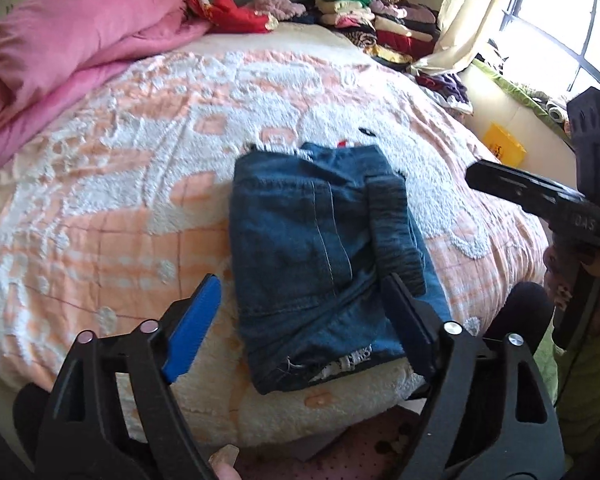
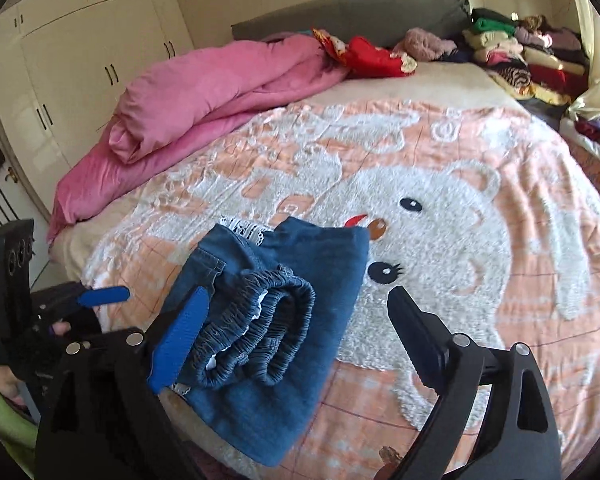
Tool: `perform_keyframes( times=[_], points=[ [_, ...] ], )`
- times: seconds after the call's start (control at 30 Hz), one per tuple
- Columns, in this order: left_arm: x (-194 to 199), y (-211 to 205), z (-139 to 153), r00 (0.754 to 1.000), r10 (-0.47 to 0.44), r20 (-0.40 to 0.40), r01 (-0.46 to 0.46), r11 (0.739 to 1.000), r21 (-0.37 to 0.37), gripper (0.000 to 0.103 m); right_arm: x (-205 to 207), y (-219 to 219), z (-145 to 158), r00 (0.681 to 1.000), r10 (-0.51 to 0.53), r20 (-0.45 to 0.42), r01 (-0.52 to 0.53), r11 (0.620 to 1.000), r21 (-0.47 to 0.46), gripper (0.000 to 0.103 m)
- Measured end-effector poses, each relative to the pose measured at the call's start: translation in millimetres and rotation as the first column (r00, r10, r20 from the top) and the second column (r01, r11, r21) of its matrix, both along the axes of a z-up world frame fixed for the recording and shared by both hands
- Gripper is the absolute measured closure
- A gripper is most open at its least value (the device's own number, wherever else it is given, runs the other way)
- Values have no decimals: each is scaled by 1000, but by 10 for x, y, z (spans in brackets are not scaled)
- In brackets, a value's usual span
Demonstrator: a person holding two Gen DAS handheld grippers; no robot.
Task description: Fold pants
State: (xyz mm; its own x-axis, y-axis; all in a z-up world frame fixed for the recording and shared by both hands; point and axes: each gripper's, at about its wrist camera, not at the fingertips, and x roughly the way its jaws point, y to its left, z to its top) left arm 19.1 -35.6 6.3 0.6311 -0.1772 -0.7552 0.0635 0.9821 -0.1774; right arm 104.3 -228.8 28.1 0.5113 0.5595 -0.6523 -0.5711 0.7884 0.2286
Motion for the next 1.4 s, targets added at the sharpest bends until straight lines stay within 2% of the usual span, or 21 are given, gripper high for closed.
perform_keyframes(
  times=[0.23, 0.5, 0.7, 0.77, 0.8, 0.83, 0.87, 0.9, 0.93, 1.0, 1.13, 1.27, 1.3, 1.33, 1.37, 1.4],
  points=[
    [3, 76, 70, 999, 31, 20, -31, 999, 9, 14, -91, -112, 41, 999, -28, 22, 28, 1000, -6, 9],
    [-2, 135, 64, 999, 42, 19, -42, 999, 11, 10, -202, -159, 52, 999, -45, 29, 46, 999, -9, 8],
    [47, 381, 62, 995, 97, 19, -97, 995, -4, 10, -453, -50, 53, 998, 51, 44, -49, 998, -28, 8],
    [125, 454, 91, 995, 97, 17, -97, 995, -16, 22, -580, 55, 11, 992, 113, 50, -110, 992, -66, 8],
    [167, 471, 96, 996, 86, 9, -86, 996, -34, 35, -667, 142, -21, 987, 151, 60, -145, 985, -96, 9],
    [220, 481, 93, 997, 74, -2, -74, 996, -52, 45, -739, 220, -47, 980, 187, 67, -178, 977, -118, 16],
    [288, 477, 82, 998, 60, -14, -60, 996, -62, 50, -800, 308, -71, 972, 224, 71, -214, 968, -134, 22],
    [352, 461, 65, 999, 44, -26, -46, 996, -70, 57, -843, 379, -88, 964, 258, 70, -246, 959, -143, 34],
    [409, 444, 47, 999, 30, -38, -33, 996, -81, 58, -899, 487, -122, 950, 305, 70, -292, 944, -154, 43],
    [531, 375, -3, 998, 5, -58, -10, 996, -87, 58, -957, 667, -185, 927, 369, 67, -353, 919, -177, 54],
    [715, 227, -118, 994, -41, -98, 35, 997, -65, 58, -1025, 1053, -318, 873, 476, 106, -432, 856, -285, 56],
    [871, 173, -328, 988, -39, -148, 32, 998, -46, 58, -994, 1318, -552, 839, 536, 91, -465, 793, -393, 55],
    [895, 182, -362, 988, -36, -153, 29, 999, -45, 58, -965, 1377, -638, 834, 545, 80, -470, 780, -413, 62],
    [917, 190, -396, 987, -30, -157, 24, 999, -44, 58, -951, 1395, -684, 829, 555, 66, -488, 776, -401, 83],
    [935, 210, -437, 986, -24, -164, 16, 999, -52, 58, -938, 1386, -716, 827, 561, 37, -509, 775, -374, 92],
    [941, 225, -454, 986, -22, -166, 11, 998, -62, 58, -922, 1364, -724, 828, 560, 2, -527, 781, -335, 94]
  ],
)
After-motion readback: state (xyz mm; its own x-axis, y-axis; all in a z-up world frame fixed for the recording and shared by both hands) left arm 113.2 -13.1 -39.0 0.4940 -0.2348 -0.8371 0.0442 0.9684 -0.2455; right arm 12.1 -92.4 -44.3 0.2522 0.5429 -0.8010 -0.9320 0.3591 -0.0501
